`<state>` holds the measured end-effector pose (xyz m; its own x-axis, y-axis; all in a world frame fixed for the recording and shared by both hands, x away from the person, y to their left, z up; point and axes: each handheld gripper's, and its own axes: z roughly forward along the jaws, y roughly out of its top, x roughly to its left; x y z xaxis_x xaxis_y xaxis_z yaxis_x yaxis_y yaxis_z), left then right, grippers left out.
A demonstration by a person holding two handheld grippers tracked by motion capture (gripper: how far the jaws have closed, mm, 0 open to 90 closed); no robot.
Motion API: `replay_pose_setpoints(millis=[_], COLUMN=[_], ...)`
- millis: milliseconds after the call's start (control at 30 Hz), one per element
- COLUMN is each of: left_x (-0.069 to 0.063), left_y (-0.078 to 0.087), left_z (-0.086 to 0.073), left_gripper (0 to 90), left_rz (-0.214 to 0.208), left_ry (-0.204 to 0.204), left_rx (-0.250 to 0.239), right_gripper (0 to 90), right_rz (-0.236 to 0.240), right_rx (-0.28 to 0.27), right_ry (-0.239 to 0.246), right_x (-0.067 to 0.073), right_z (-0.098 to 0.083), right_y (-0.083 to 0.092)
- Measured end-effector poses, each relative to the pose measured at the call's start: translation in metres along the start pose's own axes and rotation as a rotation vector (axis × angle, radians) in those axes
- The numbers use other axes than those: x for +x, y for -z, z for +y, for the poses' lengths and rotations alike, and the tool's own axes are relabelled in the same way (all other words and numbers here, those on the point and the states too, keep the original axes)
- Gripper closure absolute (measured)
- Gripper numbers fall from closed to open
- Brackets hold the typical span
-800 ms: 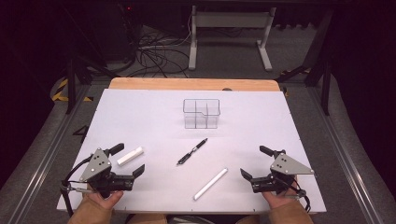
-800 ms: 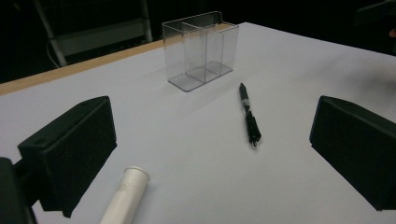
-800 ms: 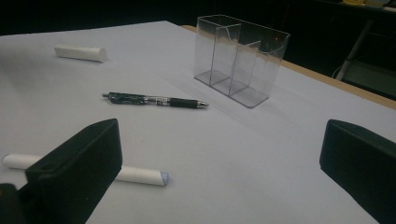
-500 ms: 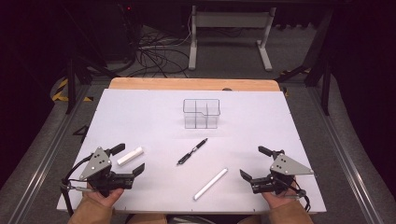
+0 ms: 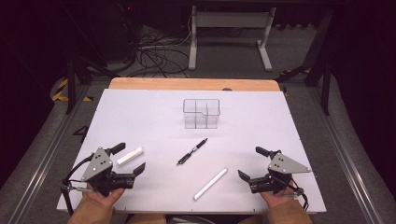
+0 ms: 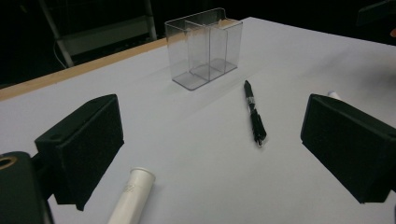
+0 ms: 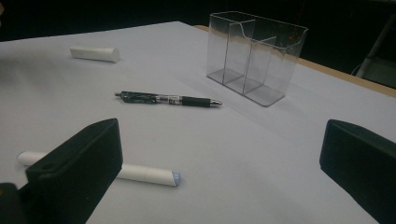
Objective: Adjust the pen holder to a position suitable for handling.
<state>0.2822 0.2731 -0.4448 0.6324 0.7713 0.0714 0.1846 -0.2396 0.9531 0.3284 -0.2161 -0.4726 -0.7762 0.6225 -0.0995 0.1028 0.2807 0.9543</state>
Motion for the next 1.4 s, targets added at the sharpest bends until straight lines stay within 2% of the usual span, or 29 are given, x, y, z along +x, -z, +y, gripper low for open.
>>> replay_pose_setpoints(millis=[200,300,400,600,833,1233,1400], left_x=[-0.001,0.0,0.0,-0.002,-0.005,-0.009,-0.013], left_y=[-0.002,-0.005,-0.01,-0.018,-0.031,-0.043,-0.053], left_z=[0.003,0.005,0.008,0.014,0.024,0.035,0.04], left_gripper=[7.5,7.5,7.9,8.6,10.1,11.1,11.4], left_rz=[-0.008,-0.034,-0.049,-0.068,-0.102,-0.127,-0.152], left_ry=[0.003,0.016,0.011,-0.004,-0.014,-0.025,-0.005], left_rx=[0.011,0.025,0.04,0.062,0.086,0.1,0.096], right_gripper=[0.0,0.0,0.0,0.2,0.2,0.8,1.1], right_rz=[0.002,-0.001,0.005,0.002,0.012,0.014,0.013], right_rx=[0.002,0.016,0.035,0.062,0.083,0.08,0.076], right_ry=[-0.007,-0.004,-0.016,-0.002,-0.01,-0.013,-0.007], right_x=[-0.001,-0.003,-0.005,-0.007,-0.007,-0.007,-0.006], right_z=[-0.001,-0.003,-0.005,-0.009,-0.011,-0.011,-0.01], right_y=[-0.001,-0.003,-0.005,-0.01,-0.014,-0.014,-0.012])
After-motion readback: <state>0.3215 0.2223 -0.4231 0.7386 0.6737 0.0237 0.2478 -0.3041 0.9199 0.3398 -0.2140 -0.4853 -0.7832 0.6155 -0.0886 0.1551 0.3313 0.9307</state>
